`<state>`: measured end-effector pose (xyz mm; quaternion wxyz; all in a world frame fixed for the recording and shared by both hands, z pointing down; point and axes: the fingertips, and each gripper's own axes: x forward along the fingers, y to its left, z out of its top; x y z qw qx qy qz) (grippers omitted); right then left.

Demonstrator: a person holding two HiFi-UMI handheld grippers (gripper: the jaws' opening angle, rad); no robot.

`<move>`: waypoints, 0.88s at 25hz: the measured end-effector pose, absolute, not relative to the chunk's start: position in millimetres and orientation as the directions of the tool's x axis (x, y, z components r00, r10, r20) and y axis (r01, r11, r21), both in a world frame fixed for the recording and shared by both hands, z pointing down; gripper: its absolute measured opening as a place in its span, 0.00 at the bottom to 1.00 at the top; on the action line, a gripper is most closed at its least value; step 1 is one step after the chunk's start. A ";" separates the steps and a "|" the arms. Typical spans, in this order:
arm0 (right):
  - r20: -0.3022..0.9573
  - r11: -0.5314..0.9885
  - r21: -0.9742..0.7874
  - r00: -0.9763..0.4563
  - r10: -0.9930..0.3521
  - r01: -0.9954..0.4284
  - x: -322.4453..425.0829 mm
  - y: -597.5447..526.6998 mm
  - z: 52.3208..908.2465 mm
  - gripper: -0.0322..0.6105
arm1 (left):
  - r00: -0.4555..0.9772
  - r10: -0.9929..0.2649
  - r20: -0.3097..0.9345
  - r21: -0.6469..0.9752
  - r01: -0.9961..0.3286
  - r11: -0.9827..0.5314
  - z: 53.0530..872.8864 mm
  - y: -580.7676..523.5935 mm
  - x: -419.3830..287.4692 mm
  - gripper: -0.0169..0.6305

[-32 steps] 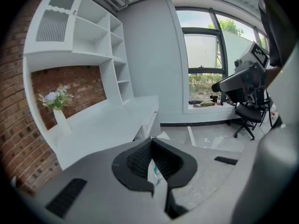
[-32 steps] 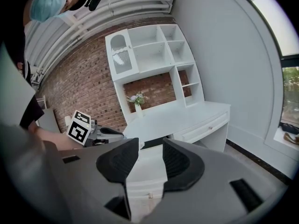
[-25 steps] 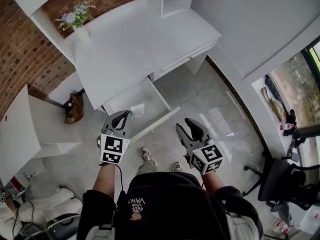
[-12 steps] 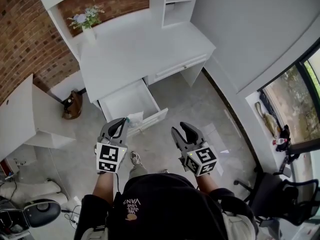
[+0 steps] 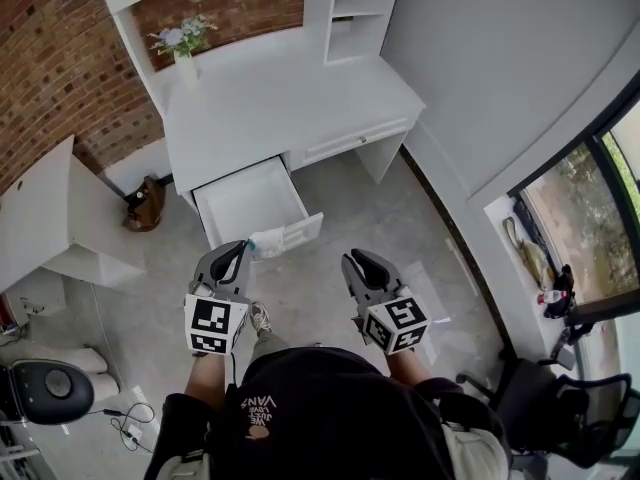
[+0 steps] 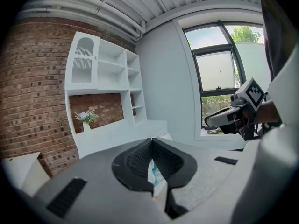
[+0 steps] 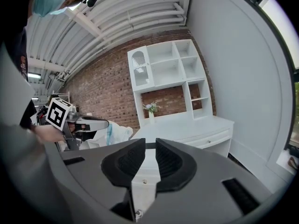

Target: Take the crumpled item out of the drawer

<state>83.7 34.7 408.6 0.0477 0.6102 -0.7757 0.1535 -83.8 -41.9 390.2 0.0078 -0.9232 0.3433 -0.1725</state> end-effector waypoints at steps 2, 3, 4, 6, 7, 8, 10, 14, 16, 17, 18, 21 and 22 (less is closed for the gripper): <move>0.254 0.219 -0.174 -0.258 -0.932 -0.960 85.7 42.7 406.7 0.12 | 0.704 -0.643 0.303 -0.133 -0.637 -0.760 386.2 -30.5 -81.6 0.04; 0.251 0.223 -0.172 -0.262 -0.932 -0.959 86.6 46.1 405.7 0.10 | 0.704 -0.645 0.298 -0.134 -0.638 -0.758 384.7 -25.4 -80.2 0.04; 0.248 0.227 -0.171 -0.265 -0.932 -0.959 87.4 49.1 404.8 0.09 | 0.704 -0.647 0.293 -0.136 -0.639 -0.757 383.6 -20.8 -79.0 0.04; 0.244 0.236 -0.168 -0.272 -0.931 -0.957 88.1 55.1 403.7 0.07 | 0.703 -0.651 0.286 -0.138 -0.642 -0.754 382.4 -11.4 -77.5 0.04; 0.241 0.239 -0.167 -0.275 -0.931 -0.956 88.2 58.4 403.6 0.06 | 0.703 -0.653 0.282 -0.136 -0.644 -0.753 381.5 -6.5 -76.9 0.04; 0.239 0.243 -0.166 -0.278 -0.930 -0.956 88.3 61.8 403.5 0.05 | 0.703 -0.655 0.278 -0.132 -0.647 -0.751 380.7 -1.5 -76.2 0.04; 0.235 0.250 -0.162 -0.283 -0.930 -0.955 88.7 68.7 403.2 0.05 | 0.700 -0.659 0.276 -0.133 -0.651 -0.747 381.6 8.3 -76.4 0.04; 0.235 0.264 -0.156 -0.295 -0.926 -0.952 88.3 80.7 403.1 0.05 | 0.693 -0.666 0.277 -0.135 -0.658 -0.741 381.6 25.6 -77.4 0.04; 0.234 0.267 -0.155 -0.298 -0.926 -0.951 87.5 85.3 402.8 0.05 | 0.692 -0.666 0.277 -0.138 -0.658 -0.740 381.2 32.5 -77.7 0.04; 0.232 0.269 -0.153 -0.299 -0.926 -0.951 86.9 87.6 402.6 0.05 | 0.694 -0.667 0.272 -0.136 -0.658 -0.740 379.3 36.0 -77.1 0.04; 0.231 0.271 -0.152 -0.301 -0.925 -0.951 86.3 90.0 402.4 0.05 | 0.695 -0.668 0.266 -0.133 -0.660 -0.740 377.1 39.4 -76.5 0.04; 0.228 0.278 -0.151 -0.307 -0.924 -0.949 84.9 97.1 403.6 0.05 | 0.693 -0.672 0.262 -0.132 -0.664 -0.736 377.2 48.9 -77.1 0.04; 0.228 0.280 -0.152 -0.309 -0.923 -0.948 84.6 99.0 404.5 0.05 | 0.693 -0.673 0.260 -0.131 -0.665 -0.736 377.0 51.3 -76.9 0.04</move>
